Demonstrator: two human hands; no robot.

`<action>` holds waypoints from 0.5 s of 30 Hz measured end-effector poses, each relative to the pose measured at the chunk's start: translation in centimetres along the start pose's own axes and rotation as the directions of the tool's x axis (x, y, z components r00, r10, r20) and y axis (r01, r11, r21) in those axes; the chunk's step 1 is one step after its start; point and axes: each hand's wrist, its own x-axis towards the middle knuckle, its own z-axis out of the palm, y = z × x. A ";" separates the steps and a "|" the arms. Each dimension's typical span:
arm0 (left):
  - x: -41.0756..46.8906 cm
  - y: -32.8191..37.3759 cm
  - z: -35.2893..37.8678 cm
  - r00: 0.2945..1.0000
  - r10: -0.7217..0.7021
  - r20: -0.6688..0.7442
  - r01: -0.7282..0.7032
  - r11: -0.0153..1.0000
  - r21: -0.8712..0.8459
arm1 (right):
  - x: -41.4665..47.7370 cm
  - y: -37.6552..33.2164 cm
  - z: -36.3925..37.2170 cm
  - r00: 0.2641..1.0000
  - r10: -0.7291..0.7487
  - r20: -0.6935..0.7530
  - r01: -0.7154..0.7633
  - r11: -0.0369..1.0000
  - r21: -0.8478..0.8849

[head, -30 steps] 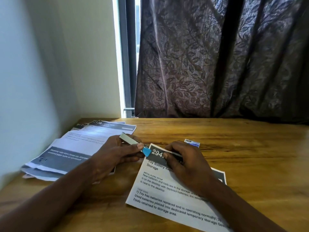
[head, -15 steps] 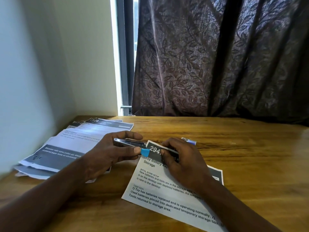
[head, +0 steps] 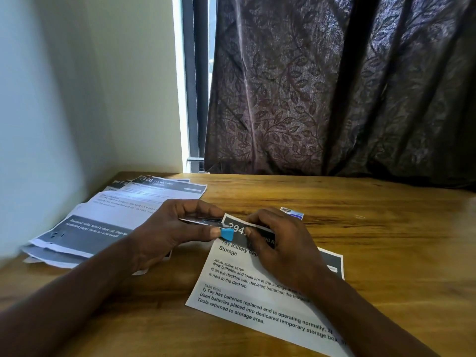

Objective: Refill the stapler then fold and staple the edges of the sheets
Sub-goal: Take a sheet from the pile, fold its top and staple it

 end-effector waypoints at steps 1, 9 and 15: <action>0.1 -0.1 -0.1 1.000 -0.004 0.001 0.004 1.000 -0.007 | 0.0 0.0 0.0 1.000 -0.004 0.012 0.004 1.000 -0.006; 0.1 0.2 -0.1 1.000 0.025 0.004 -0.025 0.998 0.063 | -0.1 -0.3 -0.3 0.999 -0.021 0.027 0.021 1.000 -0.004; 0.3 0.2 0.2 0.989 0.150 -0.004 -0.148 0.979 0.141 | -0.3 -1.2 -0.2 0.998 -0.054 0.024 0.053 0.998 0.039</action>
